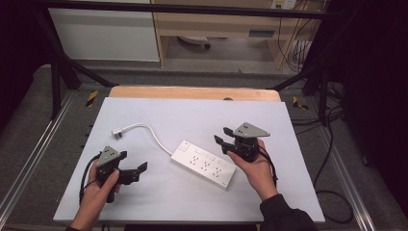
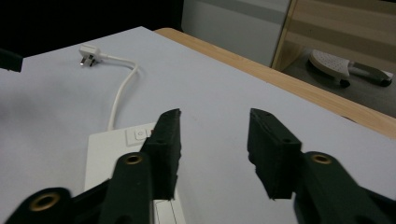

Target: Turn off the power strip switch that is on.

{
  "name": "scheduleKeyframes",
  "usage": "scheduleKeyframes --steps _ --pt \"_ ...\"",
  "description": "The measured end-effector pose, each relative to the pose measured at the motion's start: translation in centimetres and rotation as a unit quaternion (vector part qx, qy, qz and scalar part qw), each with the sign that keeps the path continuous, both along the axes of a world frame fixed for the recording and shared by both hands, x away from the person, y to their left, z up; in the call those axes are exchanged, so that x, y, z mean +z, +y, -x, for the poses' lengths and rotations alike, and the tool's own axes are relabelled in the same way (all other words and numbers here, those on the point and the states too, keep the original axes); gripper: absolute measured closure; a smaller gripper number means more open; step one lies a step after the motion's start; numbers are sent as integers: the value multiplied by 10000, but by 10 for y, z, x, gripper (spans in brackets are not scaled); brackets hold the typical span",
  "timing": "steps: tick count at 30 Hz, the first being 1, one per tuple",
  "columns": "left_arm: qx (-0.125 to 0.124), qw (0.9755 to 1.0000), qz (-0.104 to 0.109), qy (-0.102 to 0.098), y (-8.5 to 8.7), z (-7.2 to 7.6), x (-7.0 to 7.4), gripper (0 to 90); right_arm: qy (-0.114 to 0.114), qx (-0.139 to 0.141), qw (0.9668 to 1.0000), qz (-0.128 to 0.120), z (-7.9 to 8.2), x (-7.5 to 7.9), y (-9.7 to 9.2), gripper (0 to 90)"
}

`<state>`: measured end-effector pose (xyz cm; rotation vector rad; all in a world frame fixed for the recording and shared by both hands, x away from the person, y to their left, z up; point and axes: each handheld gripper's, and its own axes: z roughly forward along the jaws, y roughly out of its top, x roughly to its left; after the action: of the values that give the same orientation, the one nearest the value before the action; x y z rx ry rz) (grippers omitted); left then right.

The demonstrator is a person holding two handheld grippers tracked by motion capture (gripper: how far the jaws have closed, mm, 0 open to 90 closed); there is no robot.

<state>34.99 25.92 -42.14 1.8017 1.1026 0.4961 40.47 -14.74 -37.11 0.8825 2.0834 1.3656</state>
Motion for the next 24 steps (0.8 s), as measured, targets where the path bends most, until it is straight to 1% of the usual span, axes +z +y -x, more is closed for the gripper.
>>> scheduleKeyframes --steps 1,2,3,4,5,7,8,13,17,24 --pt "2 10000 3 -3 0 0 0 62 -5 49 10000 5 0 0 1 618" --pt "2 10000 -3 -6 0 0 0 62 -49 80 9999 71 0 -2 3 681" --pt "2 10000 1 -8 0 0 0 62 -49 80 9999 71 0 -2 3 681" --pt "-2 10000 -2 -6 0 0 0 62 -42 96 9999 77 0 -2 4 709" --pt "-7 10000 -6 -4 0 0 0 62 -80 158 9998 95 -1 -4 7 762" --pt "-15 10000 -3 -7 0 0 0 62 -77 173 9998 110 -1 -5 8 778" --pt "-18 10000 0 -6 0 0 0 62 -106 208 9996 135 -2 -6 11 809" --pt "-10 10000 14 2 0 0 1 62 -126 251 9996 78 -3 -10 13 853" --pt "-11 10000 13 1 1 0 1 62 -95 267 9996 26 -4 -14 13 890" --pt "-14 10000 6 -2 0 0 1 62 72 296 9995 28 -6 -21 11 900"
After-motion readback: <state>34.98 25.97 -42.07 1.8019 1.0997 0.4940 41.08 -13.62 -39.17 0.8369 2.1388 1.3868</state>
